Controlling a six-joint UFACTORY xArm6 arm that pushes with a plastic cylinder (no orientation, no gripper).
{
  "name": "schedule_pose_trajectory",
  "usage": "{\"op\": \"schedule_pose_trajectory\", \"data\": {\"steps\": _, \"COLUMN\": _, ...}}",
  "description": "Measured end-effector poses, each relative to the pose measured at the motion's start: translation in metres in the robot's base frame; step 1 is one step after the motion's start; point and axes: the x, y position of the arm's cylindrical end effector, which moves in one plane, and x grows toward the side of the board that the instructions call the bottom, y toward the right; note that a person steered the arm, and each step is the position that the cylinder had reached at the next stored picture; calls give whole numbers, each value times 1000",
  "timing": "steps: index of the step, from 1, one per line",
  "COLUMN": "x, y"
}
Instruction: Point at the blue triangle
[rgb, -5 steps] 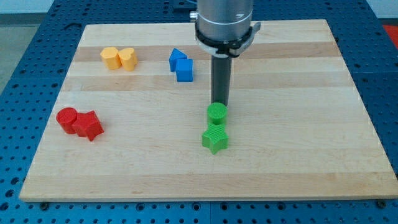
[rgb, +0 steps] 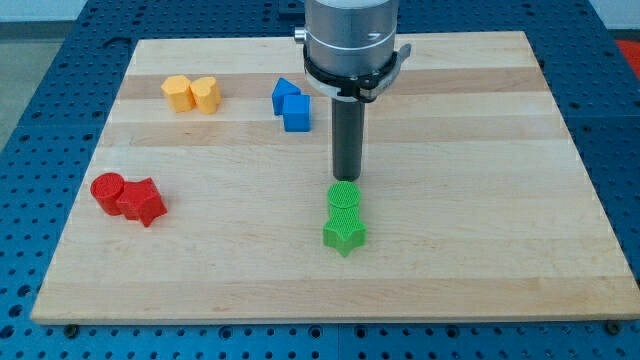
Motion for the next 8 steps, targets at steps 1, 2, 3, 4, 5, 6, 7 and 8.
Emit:
{"op": "schedule_pose_trajectory", "data": {"steps": 1, "x": -28, "y": 19}}
{"op": "schedule_pose_trajectory", "data": {"steps": 2, "x": -55, "y": 28}}
{"op": "schedule_pose_trajectory", "data": {"steps": 3, "x": -81, "y": 32}}
{"op": "schedule_pose_trajectory", "data": {"steps": 4, "x": -112, "y": 32}}
{"op": "schedule_pose_trajectory", "data": {"steps": 5, "x": -124, "y": 32}}
{"op": "schedule_pose_trajectory", "data": {"steps": 6, "x": -134, "y": 32}}
{"op": "schedule_pose_trajectory", "data": {"steps": 7, "x": -134, "y": 32}}
{"op": "schedule_pose_trajectory", "data": {"steps": 8, "x": -140, "y": 31}}
